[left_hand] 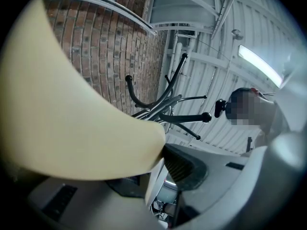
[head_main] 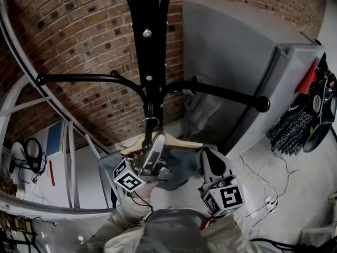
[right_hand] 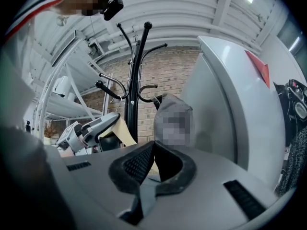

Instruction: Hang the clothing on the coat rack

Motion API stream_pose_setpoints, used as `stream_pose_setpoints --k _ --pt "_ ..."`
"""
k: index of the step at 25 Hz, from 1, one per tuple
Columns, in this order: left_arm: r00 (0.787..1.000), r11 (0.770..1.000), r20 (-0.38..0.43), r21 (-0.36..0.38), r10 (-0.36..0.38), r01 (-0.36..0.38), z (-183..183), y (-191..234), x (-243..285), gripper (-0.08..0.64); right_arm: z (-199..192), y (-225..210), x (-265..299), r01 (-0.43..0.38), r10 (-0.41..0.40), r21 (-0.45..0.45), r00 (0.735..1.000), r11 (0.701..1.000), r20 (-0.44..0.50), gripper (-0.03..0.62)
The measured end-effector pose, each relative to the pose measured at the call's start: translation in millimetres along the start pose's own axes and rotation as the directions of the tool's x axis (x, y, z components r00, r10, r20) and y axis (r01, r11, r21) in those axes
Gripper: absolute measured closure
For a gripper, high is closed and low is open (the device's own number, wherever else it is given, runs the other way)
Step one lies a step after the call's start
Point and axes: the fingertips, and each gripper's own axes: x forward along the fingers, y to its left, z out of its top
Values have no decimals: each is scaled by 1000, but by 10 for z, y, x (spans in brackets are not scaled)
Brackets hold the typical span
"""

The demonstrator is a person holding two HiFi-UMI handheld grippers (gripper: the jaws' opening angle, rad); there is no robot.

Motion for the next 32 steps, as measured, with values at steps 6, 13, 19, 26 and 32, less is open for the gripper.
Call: stream_pose_setpoints --k 6,13,19,26,32 --pt "1000 1000 5 -6 2 -2 3 7 0 448 -25 -5 -2 1 -1 -1 1000 1000 -17 568" --pt "1000 1000 6 -12 14 -14 -10 24 -29 443 -73 -1 -15 -7 7 10 1000 1000 -24 568" --pt "999 999 23 -43 33 -32 -20 36 -71 424 -77 15 -35 -19 19 13 1000 1000 -24 568" --pt "988 987 53 -85 144 -139 -60 130 -314 416 -96 87 -144 -41 42 23 998 999 -36 568" --pt "978 978 60 -67 199 -195 -102 74 -526 416 -171 134 -282 -70 72 36 996 997 -50 568"
